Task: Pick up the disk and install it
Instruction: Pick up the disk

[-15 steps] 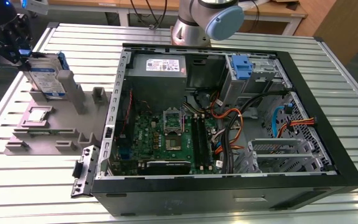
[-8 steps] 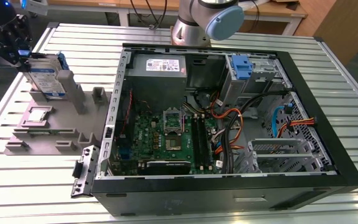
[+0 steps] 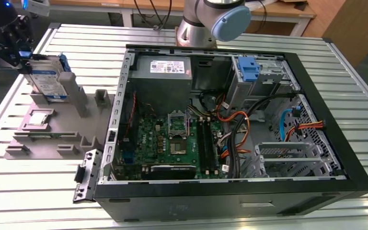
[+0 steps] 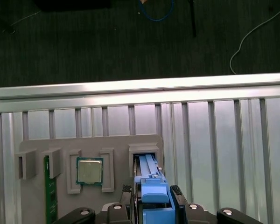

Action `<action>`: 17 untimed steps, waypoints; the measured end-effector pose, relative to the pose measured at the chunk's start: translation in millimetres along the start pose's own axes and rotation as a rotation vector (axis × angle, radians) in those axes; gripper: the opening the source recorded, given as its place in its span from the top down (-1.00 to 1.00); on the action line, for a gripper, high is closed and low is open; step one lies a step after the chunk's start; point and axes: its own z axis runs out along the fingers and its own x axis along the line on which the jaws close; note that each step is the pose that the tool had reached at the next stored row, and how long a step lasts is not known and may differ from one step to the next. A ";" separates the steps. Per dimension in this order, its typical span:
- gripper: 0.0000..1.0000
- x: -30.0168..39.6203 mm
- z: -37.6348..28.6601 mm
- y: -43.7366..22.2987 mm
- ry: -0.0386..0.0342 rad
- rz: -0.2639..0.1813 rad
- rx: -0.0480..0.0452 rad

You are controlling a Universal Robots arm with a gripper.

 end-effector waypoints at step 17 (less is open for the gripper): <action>0.25 0.0 0.1 -0.1 0.0000 0.000 -0.0001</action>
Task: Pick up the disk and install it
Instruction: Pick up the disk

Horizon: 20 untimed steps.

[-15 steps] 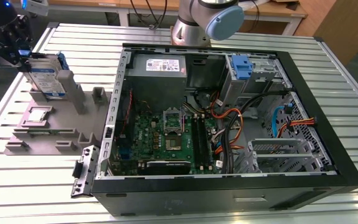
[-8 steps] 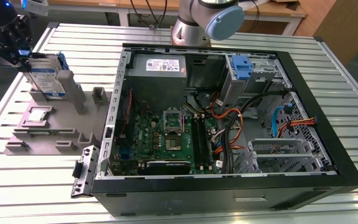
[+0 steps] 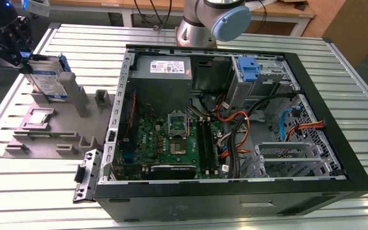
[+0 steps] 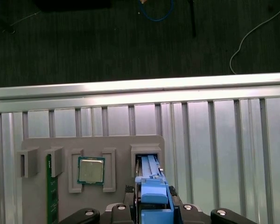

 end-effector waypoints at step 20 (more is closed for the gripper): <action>0.25 0.0 0.1 0.0 0.0001 -0.015 -0.0002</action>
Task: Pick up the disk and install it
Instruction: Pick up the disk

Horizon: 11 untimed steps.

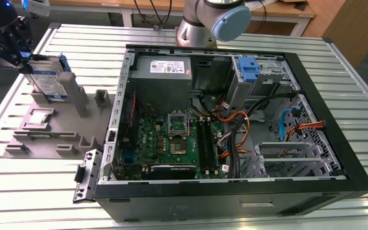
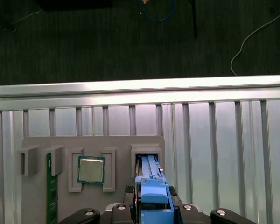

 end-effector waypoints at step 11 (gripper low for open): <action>0.25 0.0 0.0 0.0 0.0000 -0.002 0.0000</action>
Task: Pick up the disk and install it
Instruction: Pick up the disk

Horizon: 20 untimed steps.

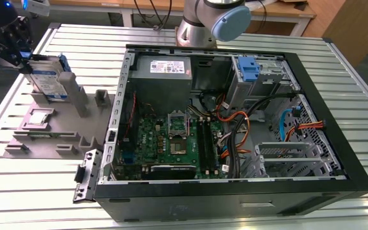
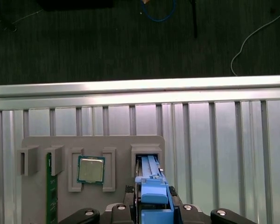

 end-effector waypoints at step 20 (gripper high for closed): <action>0.26 0.0 -0.9 0.0 0.0001 -0.003 -0.0002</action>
